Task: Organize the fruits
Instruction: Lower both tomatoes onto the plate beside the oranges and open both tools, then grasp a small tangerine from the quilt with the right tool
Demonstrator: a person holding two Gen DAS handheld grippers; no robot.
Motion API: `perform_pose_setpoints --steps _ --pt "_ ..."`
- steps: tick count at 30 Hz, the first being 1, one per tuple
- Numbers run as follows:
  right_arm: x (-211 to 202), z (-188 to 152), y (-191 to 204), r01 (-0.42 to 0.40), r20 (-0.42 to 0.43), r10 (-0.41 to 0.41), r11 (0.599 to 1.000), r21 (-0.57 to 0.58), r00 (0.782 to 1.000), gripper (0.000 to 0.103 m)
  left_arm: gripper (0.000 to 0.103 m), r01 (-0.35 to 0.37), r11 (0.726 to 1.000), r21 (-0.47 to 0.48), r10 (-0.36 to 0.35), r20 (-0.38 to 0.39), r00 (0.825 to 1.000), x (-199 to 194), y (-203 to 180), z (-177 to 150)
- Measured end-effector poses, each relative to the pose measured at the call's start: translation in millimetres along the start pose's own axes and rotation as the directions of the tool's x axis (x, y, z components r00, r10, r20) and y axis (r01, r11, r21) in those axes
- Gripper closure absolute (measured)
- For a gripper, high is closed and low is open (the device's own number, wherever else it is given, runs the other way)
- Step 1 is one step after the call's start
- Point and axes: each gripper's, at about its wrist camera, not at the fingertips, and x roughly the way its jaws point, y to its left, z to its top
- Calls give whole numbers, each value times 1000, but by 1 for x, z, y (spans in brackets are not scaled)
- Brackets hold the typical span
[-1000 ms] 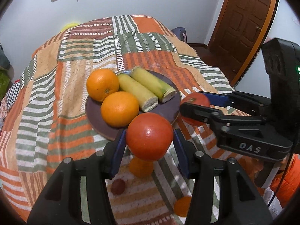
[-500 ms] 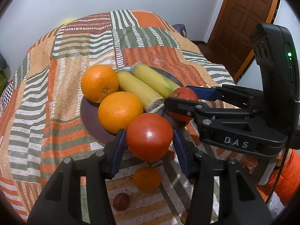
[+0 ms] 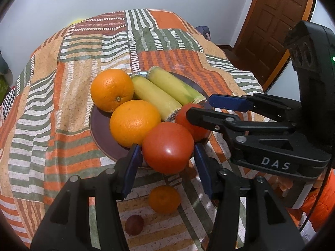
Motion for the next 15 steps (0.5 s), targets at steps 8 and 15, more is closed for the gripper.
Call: perform_pose_setpoints --steps 8,15 --pt "-15 -5 2 10 4 -10 1000 -1 1000 58 45 -34 999 -15 34 14 999 -18 2 -5" --pt "-41 -13 9 24 13 -24 1000 -10 1000 58 45 -52 999 -12 53 42 998 -49 1 -13"
